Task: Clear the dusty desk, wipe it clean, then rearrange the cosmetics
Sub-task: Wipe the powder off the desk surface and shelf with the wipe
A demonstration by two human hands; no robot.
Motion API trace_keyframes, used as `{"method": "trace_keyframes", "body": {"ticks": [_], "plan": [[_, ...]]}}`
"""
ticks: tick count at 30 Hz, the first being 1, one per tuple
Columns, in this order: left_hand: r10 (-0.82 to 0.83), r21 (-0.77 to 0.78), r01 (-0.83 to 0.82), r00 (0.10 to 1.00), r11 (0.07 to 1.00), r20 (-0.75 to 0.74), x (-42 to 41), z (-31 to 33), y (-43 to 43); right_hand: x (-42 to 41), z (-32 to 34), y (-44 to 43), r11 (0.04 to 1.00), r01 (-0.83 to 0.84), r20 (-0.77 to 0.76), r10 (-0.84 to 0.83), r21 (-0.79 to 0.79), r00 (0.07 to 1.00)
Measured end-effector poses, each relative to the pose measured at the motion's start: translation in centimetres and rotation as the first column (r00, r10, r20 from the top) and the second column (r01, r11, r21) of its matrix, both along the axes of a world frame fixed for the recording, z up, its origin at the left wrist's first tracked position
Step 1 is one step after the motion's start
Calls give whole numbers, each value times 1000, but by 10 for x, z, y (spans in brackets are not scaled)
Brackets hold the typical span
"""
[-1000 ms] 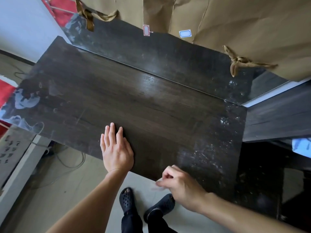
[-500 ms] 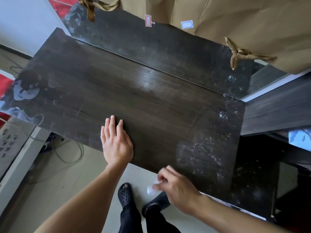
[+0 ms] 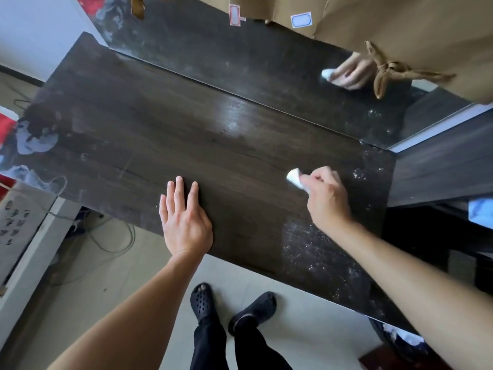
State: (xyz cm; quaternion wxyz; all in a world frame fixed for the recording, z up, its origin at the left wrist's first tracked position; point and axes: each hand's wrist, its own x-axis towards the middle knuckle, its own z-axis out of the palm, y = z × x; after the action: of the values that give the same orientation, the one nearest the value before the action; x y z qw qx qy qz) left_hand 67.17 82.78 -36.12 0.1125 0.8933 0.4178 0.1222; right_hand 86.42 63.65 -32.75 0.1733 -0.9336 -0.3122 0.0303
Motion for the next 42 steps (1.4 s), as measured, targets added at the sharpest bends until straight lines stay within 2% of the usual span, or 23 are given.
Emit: {"method": "trace_keyframes", "body": {"ticks": [2,5,7,9,11,12,14,16,18,21,24,27,29,32,36,42], "plan": [[-2,0,2,1000,1000,-8,-1,1,-1,-64,5,-23,985,-158,-127,165,64,978],[1,-13,-1,1000,1000,-7,1,4,-1,-116,21,-51,937,-327,-335,349,122,875],[4,-15,-4,1000,1000,-2,2,5,-1,-93,22,-50,955,-256,-352,294,152,888],[1,-22,-2,1000,1000,-2,3,4,0,-47,14,-38,990,-45,-245,77,134,966],[1,-36,-2,1000,999,-12,1,3,-1,-13,8,-23,988,116,-173,-98,99,980],[1,-39,-2,1000,999,-16,1,3,-1,-12,6,-18,986,144,-153,-130,87,980],[-6,-48,5,1000,999,-23,-1,2,-1,-40,2,-17,993,105,-98,-99,62,990],[-14,-59,12,1000,998,-28,0,1,1,-92,3,-31,998,8,-113,-1,66,994],[-18,-69,16,999,997,-29,0,1,1,-140,7,-54,993,-74,-209,92,93,974],[-41,-95,35,997,995,-62,-1,4,0,-182,18,-88,977,-196,-396,212,81,893],[-118,-112,106,986,988,-114,0,9,-3,-172,29,-98,987,-130,-502,159,92,850],[-334,-119,316,924,941,-185,4,15,-35,-116,45,-89,991,39,-381,13,129,924],[-393,-131,372,894,919,-218,6,15,-59,-66,52,-80,984,143,-273,-109,109,956],[-379,-107,363,890,926,-254,9,11,-73,8,56,-72,957,291,-148,-286,12,947],[-374,-68,368,898,927,-232,8,8,-75,85,45,-60,892,453,-33,-452,4,891],[-378,-35,379,901,925,-211,8,4,-75,111,2,-35,887,462,-44,-461,14,886]]}}
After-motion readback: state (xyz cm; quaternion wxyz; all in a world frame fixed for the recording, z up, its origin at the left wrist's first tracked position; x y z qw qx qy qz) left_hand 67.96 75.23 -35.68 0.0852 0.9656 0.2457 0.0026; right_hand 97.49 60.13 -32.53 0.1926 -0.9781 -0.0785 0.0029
